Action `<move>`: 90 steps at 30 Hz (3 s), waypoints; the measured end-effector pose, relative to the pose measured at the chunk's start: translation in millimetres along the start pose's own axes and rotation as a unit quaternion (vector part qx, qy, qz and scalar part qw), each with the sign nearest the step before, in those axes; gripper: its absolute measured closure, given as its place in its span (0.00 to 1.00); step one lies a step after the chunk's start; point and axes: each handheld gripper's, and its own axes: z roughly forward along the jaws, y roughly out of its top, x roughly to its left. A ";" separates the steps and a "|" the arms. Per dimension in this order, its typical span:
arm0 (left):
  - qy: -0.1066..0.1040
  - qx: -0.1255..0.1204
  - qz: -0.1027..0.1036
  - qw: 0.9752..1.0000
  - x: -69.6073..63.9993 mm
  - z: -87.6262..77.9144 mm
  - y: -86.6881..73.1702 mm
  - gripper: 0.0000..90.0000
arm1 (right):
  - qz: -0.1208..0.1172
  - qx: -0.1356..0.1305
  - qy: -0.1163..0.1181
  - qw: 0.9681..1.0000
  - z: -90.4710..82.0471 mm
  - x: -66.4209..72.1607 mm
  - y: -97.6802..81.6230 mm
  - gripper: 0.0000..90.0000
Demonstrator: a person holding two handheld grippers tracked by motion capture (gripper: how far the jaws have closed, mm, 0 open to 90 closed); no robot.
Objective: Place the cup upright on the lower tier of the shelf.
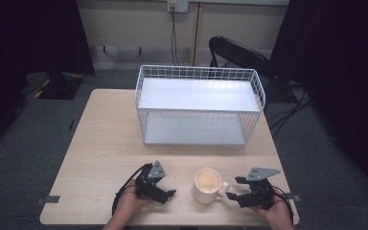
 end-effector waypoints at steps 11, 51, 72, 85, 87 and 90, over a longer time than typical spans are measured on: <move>0.001 0.000 0.000 1.000 -0.2 0.1 0.1 0.08 | 0.002 -0.006 0.009 1.000 2.1 6.3 6.9 0.49; 0.002 0.000 -0.001 1.000 -0.3 0.1 0.1 0.08 | 0.029 -0.013 -0.014 0.999 8.9 5.6 20.7 0.89; 0.002 0.000 -0.001 1.000 -0.3 0.1 0.2 0.08 | 0.053 -0.029 -0.039 0.997 1.6 0.9 23.1 0.95; 0.002 0.000 -0.001 1.000 -0.4 0.1 0.1 0.08 | 0.078 -0.041 -0.053 0.995 -2.5 -4.6 26.9 0.95; 0.002 0.000 -0.001 1.000 -0.4 0.1 0.1 0.08 | 0.083 -0.043 -0.062 0.994 -3.1 -7.3 27.6 0.95; 0.002 0.000 -0.001 1.000 -0.3 0.1 0.1 0.08 | 0.088 -0.046 -0.068 0.993 -3.5 -8.9 28.0 0.95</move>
